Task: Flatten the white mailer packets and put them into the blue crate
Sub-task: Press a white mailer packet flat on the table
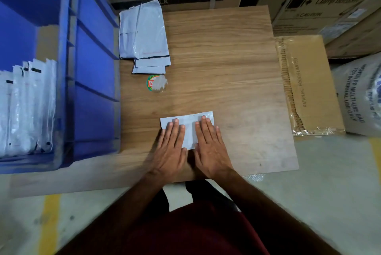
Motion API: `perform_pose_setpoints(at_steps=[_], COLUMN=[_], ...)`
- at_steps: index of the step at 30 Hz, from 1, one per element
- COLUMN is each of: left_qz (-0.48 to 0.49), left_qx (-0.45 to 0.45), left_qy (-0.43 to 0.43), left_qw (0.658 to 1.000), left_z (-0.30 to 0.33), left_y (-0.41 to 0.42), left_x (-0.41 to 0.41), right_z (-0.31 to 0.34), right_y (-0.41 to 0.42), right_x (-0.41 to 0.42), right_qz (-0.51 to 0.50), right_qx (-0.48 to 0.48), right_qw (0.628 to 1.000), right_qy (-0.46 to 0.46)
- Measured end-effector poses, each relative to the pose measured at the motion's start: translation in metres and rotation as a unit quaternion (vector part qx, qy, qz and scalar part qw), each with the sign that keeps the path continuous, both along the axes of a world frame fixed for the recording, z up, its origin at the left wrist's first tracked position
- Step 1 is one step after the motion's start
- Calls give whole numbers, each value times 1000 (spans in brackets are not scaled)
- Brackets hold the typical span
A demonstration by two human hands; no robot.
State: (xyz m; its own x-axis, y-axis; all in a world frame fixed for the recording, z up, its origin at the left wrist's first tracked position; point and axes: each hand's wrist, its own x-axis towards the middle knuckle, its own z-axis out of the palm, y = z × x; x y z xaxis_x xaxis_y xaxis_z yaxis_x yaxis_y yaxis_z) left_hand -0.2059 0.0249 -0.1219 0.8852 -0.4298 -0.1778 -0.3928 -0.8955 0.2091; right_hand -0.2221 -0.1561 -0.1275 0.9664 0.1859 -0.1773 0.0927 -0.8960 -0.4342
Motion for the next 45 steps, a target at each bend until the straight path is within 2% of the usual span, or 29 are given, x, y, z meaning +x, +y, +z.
perform_pose_setpoints(at_steps=[2, 8, 11, 16, 20, 24, 29, 34, 41, 45], left_qz=[23, -5, 20, 33, 53, -37, -21, -81, -69, -53], left_qx=[1, -9, -29, 10, 25, 37, 48, 31, 22, 15], left_qy=[-1, 33, 32, 34, 0, -30, -5, -54, -29, -23], left_qw=[1000, 999, 999, 999, 998, 998, 999, 995, 997, 998], left_z=[-3, -3, -2, -8, 1, -1, -4, -4, -2, 2], left_y=[4, 15, 26, 38, 26, 12, 5, 3, 7, 16], left_x=[-2, 0, 0, -7, -6, -7, -7, -8, -2, 4], right_z=[0, 2, 7, -2, 7, 8, 4, 0, 4, 12], right_y=[5, 13, 25, 41, 36, 10, 0, -14, -13, -11], right_x=[0, 0, 2, -1, 3, 0, -1, -8, -8, -15], right_qz=[23, 19, 38, 58, 72, 43, 40, -22, -4, 57], right_qx=[-4, -43, -21, -32, -5, -14, 11, 10, -26, -36], right_qw=[1000, 999, 999, 998, 997, 999, 999, 1000, 999, 998], right_qy=[0, 22, 4, 5, 11, 0, 16, 19, 26, 18])
